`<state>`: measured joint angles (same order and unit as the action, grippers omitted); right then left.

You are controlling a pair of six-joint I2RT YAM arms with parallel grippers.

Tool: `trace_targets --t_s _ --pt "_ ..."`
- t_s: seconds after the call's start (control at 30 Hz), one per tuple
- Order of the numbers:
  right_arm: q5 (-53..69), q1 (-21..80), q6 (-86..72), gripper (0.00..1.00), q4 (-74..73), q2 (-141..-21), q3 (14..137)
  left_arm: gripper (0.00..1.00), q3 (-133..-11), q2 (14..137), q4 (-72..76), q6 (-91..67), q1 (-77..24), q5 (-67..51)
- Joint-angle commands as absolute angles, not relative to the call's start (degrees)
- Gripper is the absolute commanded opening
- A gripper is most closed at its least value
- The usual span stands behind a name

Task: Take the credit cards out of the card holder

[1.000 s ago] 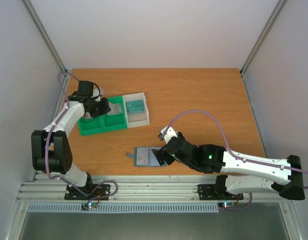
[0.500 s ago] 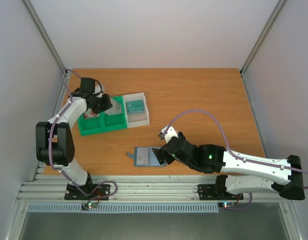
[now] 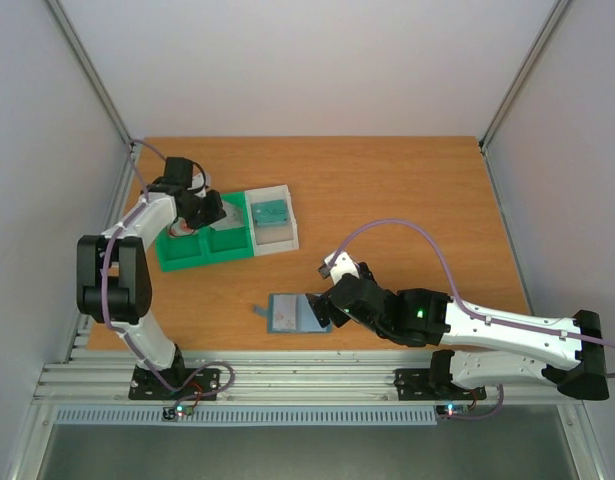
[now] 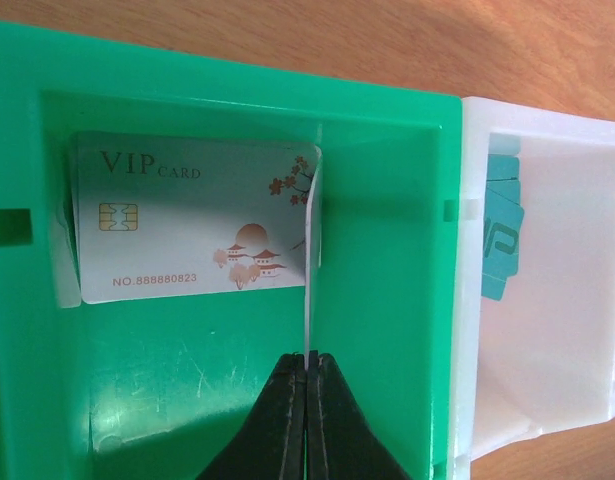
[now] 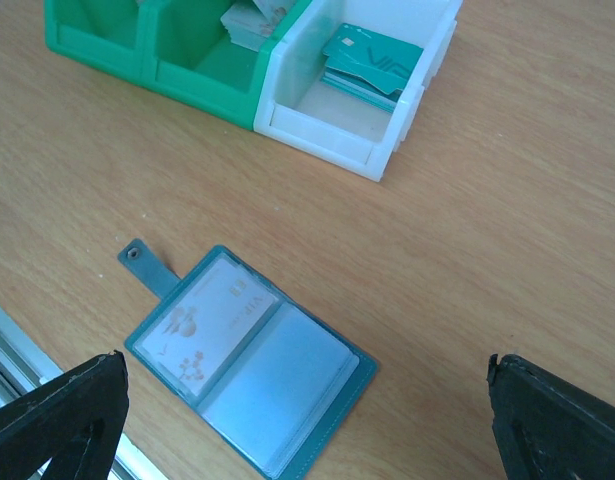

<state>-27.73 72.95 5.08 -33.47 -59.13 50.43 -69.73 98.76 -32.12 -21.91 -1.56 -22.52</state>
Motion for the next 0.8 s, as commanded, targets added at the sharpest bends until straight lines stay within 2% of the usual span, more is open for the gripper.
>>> trace_targets --t_s 0.0,0.23,0.77 --pt "-29.5 73.0 4.6 0.99 -33.7 -58.8 52.0 0.01 -72.1 100.5 -29.8 -21.8 -1.3 -21.7" --pt "-29.9 72.9 4.7 0.98 -33.7 -59.0 52.0 0.05 -73.3 102.0 -30.8 -21.4 -1.3 -20.4" --pt "-30.4 72.9 5.0 0.99 -33.5 -59.5 52.2 0.06 -74.9 103.7 -32.5 -21.0 -1.3 -16.3"
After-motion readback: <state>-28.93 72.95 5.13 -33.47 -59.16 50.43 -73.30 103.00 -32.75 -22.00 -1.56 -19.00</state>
